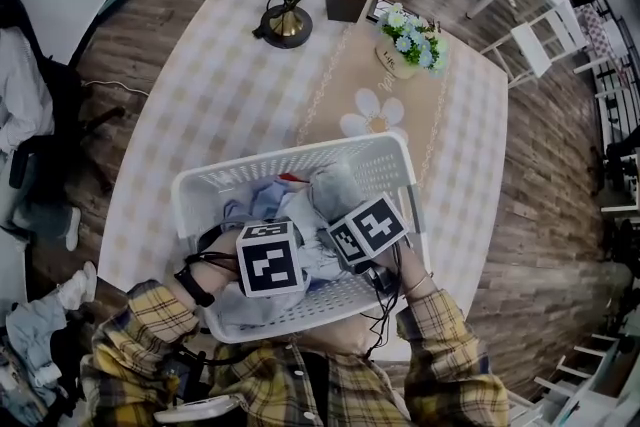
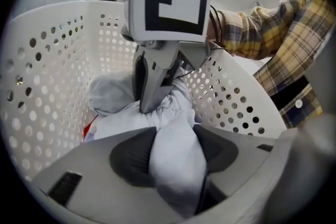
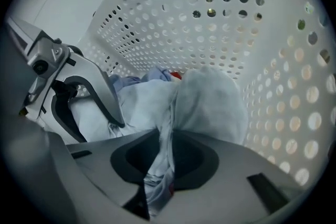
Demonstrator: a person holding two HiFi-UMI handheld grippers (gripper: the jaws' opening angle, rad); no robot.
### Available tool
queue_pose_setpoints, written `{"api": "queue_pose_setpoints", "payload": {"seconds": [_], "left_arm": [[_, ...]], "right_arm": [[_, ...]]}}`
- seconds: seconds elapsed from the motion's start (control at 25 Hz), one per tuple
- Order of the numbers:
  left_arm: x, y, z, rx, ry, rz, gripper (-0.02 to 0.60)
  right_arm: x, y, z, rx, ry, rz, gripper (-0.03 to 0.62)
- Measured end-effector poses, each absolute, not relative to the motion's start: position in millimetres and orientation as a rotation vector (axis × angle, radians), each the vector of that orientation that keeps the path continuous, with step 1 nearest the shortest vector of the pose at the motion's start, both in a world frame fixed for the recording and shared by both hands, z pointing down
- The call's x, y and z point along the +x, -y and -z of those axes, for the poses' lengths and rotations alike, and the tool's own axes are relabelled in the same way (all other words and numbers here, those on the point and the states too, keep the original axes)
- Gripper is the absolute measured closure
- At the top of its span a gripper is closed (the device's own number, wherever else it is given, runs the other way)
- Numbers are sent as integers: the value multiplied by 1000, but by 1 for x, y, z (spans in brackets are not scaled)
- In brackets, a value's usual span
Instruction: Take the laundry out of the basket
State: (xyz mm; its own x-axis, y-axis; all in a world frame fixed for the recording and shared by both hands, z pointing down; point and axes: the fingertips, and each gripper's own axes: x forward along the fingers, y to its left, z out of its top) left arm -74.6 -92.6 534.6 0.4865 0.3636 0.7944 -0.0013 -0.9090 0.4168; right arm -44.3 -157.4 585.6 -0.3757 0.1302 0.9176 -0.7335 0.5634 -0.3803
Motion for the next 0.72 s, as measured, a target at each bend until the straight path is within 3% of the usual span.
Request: {"api": "queue_pose_setpoints", "payload": {"seconds": [0.08,0.2,0.72], "left_arm": [[-74,96,-533,2368,-259,-1367,402],[-74,101,-531,2359,-199,-1329,462],[-63,135,-476,2503,-11,-1079,482]], "right_arm": [[-45,159,-582,507,1737,-991,524],[-47,163,-575,516,1765,-964,537],[-53,186,-518,699,1901,-879,545]]}}
